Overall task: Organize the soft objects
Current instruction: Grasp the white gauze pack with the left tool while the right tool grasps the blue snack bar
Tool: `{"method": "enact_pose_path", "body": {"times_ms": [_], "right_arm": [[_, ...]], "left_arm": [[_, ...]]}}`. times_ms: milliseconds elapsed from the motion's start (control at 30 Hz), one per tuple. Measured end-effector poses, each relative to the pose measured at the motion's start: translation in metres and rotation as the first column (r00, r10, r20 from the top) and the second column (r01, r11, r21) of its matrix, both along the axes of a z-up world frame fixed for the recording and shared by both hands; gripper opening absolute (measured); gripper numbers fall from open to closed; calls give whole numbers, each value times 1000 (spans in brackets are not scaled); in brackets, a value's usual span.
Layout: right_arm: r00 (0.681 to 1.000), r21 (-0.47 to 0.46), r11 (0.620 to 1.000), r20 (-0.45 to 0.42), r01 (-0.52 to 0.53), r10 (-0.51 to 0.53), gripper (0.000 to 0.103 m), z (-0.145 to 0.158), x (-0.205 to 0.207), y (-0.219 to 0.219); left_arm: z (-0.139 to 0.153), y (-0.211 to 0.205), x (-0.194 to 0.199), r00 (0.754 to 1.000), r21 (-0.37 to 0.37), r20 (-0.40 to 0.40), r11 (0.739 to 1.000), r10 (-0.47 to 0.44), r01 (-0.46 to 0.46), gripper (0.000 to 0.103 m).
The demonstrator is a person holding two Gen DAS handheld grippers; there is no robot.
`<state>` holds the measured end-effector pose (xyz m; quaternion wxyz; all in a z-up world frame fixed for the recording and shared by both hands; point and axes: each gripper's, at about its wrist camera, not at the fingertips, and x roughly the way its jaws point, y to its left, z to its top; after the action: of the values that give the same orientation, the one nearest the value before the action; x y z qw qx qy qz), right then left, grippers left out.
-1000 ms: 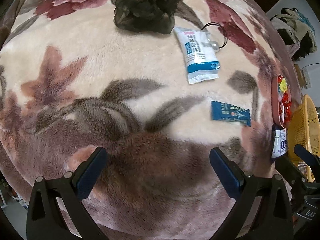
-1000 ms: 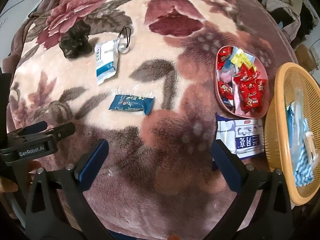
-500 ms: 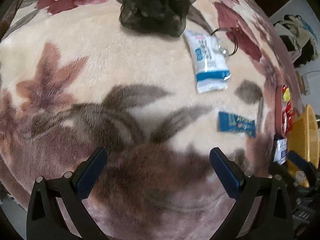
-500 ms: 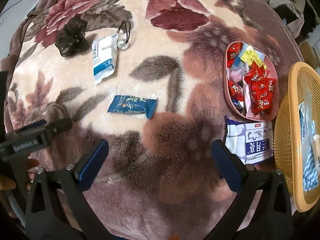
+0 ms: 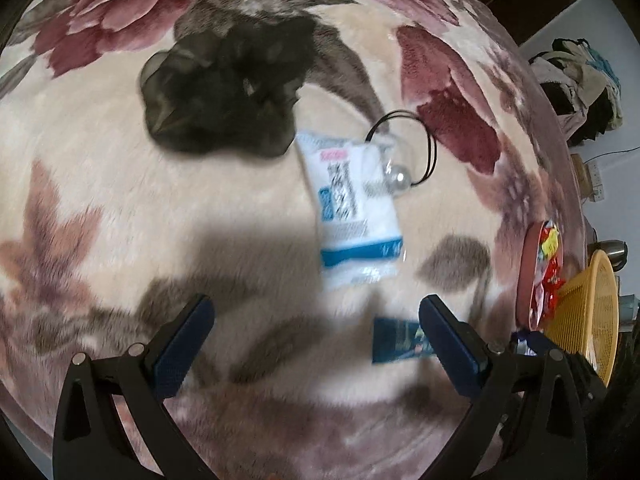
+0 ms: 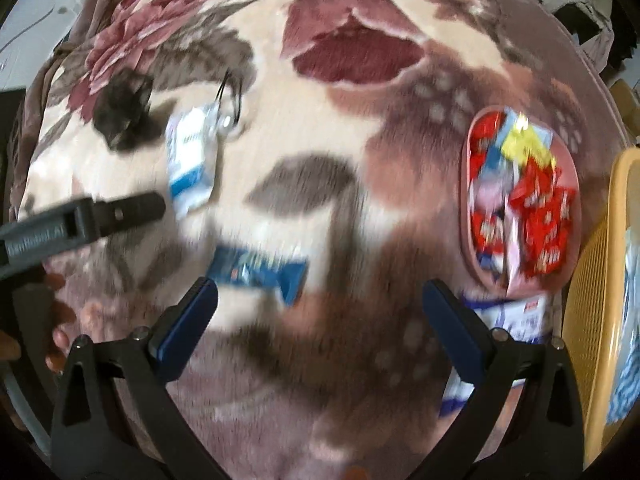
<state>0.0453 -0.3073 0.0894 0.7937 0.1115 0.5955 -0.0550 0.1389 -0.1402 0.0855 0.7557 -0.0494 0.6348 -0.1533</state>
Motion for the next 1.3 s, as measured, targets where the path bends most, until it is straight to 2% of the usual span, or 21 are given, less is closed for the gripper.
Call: {"method": "enact_pose_path", "body": {"times_ms": [200, 367, 433, 500, 533, 567, 733, 867, 1033, 1133, 1200, 1300], "right_arm": [[1000, 6, 1000, 13, 14, -15, 103, -2, 15, -16], [999, 5, 1000, 32, 17, -17, 103, -2, 20, -25], [999, 7, 1000, 42, 19, -19, 103, -1, 23, -27], [998, 16, 1000, 54, 16, -17, 103, 0, 25, -26], [998, 20, 1000, 59, 12, -13, 103, 0, 26, -25], [998, 21, 1000, 62, 5, -6, 103, 0, 26, -23], [993, 51, 994, 69, -94, 91, 102, -3, 25, -3], [979, 64, 978, 71, -198, 193, 101, -9, 27, 21], [963, 89, 959, 52, -267, 264, 100, -20, 38, 44], [962, 121, 954, 14, -274, 274, 90, -33, 44, 49], [963, 145, 953, -14, -265, 270, 79, -40, 41, 50], [956, 173, 943, -24, -284, 293, 75, -41, 25, 52]], "left_arm": [[-8, -21, 22, 1000, -13, -8, 1000, -11, 11, 102], [-17, -30, 39, 1000, -24, -9, 999, 30, -30, 100], [-22, -28, 44, 998, -40, -23, 998, 56, -57, 91], [-26, -25, 46, 997, -36, -32, 997, 66, -68, 73], [-27, -23, 46, 997, -32, -31, 997, 70, -71, 50], [-29, -21, 44, 997, -28, -34, 997, 64, -65, 47], [-28, -7, 23, 1000, 1, -23, 1000, 16, -16, 44], [-30, 12, 8, 999, 17, -34, 999, 28, -28, 44], [-33, 32, -1, 998, 10, -53, 999, 37, -37, 44], [-34, 42, -5, 997, 9, -63, 999, 43, -43, 44], [-36, 48, -8, 996, 9, -73, 999, 46, -45, 44], [-36, 52, -13, 996, 7, -82, 999, 46, -45, 44]]}}
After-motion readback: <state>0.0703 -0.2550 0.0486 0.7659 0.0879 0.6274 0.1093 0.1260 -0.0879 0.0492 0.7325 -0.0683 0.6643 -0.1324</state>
